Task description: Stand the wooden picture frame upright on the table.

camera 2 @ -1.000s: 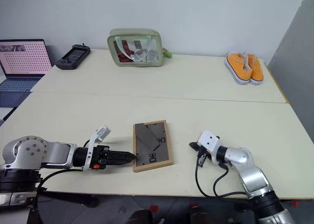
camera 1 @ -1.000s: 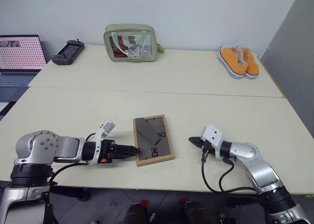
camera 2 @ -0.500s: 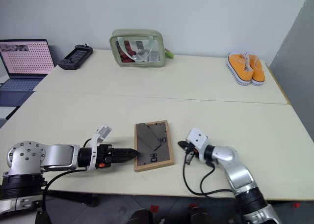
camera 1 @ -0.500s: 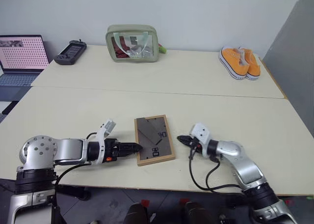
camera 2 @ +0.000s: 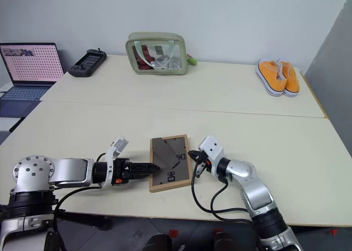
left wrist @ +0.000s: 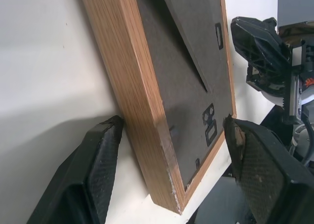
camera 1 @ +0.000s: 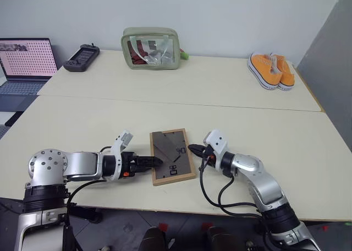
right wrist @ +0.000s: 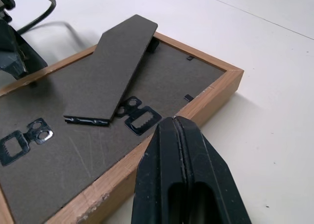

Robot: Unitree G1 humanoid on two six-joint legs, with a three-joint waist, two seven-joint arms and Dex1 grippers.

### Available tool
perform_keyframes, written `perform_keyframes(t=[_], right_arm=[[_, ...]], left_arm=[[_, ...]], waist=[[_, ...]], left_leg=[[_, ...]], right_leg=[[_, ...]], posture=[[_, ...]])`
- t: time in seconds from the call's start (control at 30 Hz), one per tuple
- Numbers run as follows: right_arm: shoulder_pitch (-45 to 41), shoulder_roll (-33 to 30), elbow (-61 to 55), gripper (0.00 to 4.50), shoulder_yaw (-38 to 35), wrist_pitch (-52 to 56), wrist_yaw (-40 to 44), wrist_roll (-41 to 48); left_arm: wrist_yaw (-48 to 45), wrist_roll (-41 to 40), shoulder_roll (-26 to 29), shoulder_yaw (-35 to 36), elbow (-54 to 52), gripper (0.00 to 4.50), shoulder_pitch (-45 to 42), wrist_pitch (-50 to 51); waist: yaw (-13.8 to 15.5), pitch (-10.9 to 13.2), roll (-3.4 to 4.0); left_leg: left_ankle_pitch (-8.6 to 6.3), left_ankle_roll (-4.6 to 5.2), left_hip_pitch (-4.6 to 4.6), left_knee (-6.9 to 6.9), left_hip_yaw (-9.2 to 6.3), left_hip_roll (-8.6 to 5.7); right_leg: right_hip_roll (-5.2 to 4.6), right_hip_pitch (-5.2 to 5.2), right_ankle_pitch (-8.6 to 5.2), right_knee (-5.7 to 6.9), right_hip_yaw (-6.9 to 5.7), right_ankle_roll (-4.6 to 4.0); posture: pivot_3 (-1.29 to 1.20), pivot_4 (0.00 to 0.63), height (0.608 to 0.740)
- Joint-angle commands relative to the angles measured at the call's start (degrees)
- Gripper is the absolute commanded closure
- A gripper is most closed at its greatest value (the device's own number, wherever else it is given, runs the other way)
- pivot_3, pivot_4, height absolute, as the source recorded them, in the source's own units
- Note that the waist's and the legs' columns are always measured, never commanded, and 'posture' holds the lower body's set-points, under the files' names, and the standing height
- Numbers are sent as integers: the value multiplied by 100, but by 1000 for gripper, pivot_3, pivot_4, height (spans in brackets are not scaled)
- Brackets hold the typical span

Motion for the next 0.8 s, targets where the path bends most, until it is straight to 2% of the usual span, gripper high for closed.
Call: perform_keyframes(t=[0.03, 0.17, 0.27, 0.43, 0.8], right_arm=[[-348, -381, 139, 4500, -371, -263, 115, -17], [-342, -679, 284, 4500, -380, -349, 316, 13], [-188, -634, 252, 4500, -197, -315, 386, 26], [44, -178, 59, 4500, 219, -174, 273, 28], [-299, 525, 189, 4500, 314, 48, -41, 72]], left_arm=[[73, -107, 34, 93, -13, 1015, -5, 24], [104, -123, 24, 110, -5, 1015, 0, 23], [137, -135, -6, 112, -12, 1015, 1, 13], [248, -295, 12, 102, -47, 1015, 11, 1], [521, -584, 88, 63, 6, 1015, 21, -102]], waist=[[0, 1, 1], [3, 1, 1], [2, 0, 1], [0, 1, 1], [1, 1, 1]], left_leg=[[0, 0, 0, 0, 0, 1], [0, 0, 0, -3, 1, 1], [0, 0, 0, -10, 0, 2], [0, 0, -1, -13, 1, 2], [0, -1, -1, -14, 0, 4]], right_leg=[[0, 0, 0, 0, 0, 0], [1, -2, 0, -1, 0, 0], [2, -3, 0, -4, 0, -1], [2, -6, -1, -3, 1, -1], [3, -8, -1, -3, 0, -1]], posture=[[0, 150, 740], [0, 150, 740], [0, 150, 740], [0, 150, 740], [0, 150, 740]])
